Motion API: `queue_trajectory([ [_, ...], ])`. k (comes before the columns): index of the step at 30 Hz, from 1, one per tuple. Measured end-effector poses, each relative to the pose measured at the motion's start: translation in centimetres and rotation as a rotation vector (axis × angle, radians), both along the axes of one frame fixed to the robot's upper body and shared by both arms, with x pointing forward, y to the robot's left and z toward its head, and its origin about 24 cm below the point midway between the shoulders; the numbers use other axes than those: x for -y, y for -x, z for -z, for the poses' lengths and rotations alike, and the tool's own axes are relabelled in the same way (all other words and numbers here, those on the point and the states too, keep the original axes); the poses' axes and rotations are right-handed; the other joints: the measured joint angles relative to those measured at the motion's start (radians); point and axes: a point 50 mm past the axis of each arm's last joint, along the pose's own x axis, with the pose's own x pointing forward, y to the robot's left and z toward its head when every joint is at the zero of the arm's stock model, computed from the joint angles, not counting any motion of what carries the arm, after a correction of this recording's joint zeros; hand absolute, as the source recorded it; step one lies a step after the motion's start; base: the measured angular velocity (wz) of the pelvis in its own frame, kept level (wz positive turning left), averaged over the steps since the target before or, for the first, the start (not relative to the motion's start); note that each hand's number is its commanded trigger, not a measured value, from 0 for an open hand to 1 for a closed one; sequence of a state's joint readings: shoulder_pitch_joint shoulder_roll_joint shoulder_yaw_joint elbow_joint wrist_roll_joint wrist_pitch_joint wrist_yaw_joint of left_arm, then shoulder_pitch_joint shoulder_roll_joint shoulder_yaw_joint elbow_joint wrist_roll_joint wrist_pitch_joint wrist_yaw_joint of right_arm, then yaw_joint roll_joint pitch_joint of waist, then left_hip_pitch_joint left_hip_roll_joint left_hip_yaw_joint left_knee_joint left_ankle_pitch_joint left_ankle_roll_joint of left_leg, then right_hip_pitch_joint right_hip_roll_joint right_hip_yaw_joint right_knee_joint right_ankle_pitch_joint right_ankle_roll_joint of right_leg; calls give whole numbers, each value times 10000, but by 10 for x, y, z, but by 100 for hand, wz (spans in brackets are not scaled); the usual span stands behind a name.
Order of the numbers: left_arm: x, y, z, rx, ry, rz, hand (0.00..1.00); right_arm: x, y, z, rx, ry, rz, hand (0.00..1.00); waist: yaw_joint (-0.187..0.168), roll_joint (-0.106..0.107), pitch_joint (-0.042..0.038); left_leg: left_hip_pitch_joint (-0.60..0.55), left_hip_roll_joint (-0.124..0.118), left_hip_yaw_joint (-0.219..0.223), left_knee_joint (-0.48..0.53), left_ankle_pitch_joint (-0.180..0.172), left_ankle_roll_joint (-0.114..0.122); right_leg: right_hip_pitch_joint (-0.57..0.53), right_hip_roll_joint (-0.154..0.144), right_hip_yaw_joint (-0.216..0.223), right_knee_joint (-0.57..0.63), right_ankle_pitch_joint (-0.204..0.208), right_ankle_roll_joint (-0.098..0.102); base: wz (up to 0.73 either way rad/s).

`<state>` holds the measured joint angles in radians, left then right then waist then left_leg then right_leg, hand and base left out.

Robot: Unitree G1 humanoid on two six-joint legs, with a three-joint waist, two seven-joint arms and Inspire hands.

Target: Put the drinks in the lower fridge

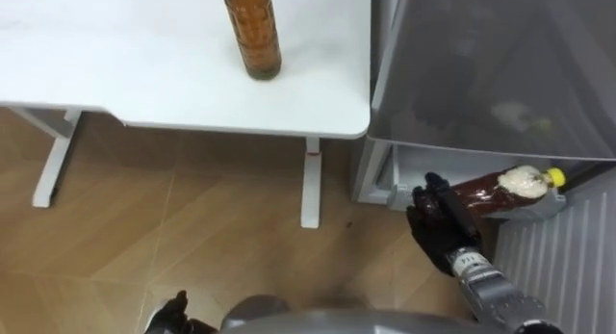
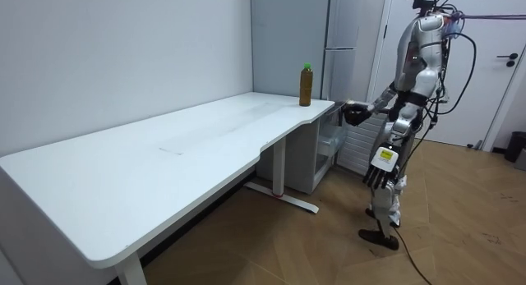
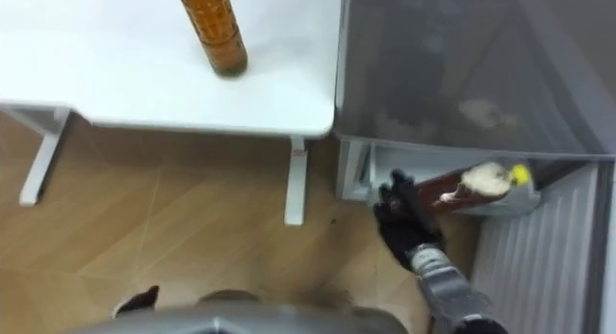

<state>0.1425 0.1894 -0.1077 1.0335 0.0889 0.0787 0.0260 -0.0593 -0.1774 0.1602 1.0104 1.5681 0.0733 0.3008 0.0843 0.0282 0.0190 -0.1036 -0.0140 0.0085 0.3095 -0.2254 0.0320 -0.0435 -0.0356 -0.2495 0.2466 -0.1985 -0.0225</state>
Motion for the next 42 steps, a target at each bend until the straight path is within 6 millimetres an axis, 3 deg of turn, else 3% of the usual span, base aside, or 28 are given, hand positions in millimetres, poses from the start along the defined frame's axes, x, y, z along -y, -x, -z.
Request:
queue_trajectory([
  [4,1,-31,-4,469,-63,406,0,0,-31,-8,245,-99,294,100,69,-9,58,-719,-17,51,16,229,37,-914,-141,-9,413,18,-42,0],
  [7,2,-43,-6,768,100,374,0,3,-39,-12,336,-145,550,100,93,-12,78,-1333,-91,95,94,327,94,-1681,-282,3,796,15,-47,0],
  [14,5,-72,-14,1518,157,775,0,18,-72,-32,866,137,857,100,77,-120,312,-2947,-243,120,623,456,237,-3394,-552,-6,1580,7,-39,1],
  [20,7,-74,-13,1445,351,643,0,30,-88,-44,617,390,1258,100,187,-210,369,-3395,-355,194,684,543,318,-3953,-727,21,1883,-21,3,0],
  [22,4,-79,-16,1581,286,585,0,36,-98,-54,865,436,1367,100,312,-319,434,-3707,-379,277,784,558,340,-4342,-801,73,2117,-56,-7,-2],
  [25,-1,-79,-17,1650,270,400,0,47,-109,-67,1176,646,1429,100,310,-367,459,-3985,-467,302,899,578,374,-4695,-903,199,2410,-150,40,4],
  [31,-12,-79,-20,1660,31,260,0,52,-118,-78,1266,594,1440,100,299,-556,449,-4109,-548,465,963,595,404,-4957,-1052,292,2751,-276,66,0],
  [37,-14,-78,-21,1638,-25,257,0,56,-119,-80,902,712,1467,100,314,-589,451,-4106,-575,461,1021,611,429,-4990,-1119,286,2919,-321,53,2],
  [38,-14,-78,-20,1631,-27,254,0,57,-119,-80,895,712,1450,35,318,-588,451,-4106,-579,461,1021,614,434,-4996,-1123,288,2928,-323,51,0],
  [40,-15,-77,-20,1600,-42,236,0,59,-119,-81,841,746,1341,35,320,-587,450,-4107,-609,460,1043,626,448,-5014,-1167,292,3002,-344,56,2],
  [41,-15,-76,-20,1582,-45,231,0,61,-118,-82,819,763,1318,0,322,-587,450,-4108,-649,458,1054,634,461,-5044,-1206,318,3082,-378,77,4],
  [42,-15,-76,-20,1575,-48,230,0,62,-118,-82,819,780,1326,0,328,-587,450,-4110,-665,461,1053,639,470,-5062,-1217,339,3093,-386,85,0],
])
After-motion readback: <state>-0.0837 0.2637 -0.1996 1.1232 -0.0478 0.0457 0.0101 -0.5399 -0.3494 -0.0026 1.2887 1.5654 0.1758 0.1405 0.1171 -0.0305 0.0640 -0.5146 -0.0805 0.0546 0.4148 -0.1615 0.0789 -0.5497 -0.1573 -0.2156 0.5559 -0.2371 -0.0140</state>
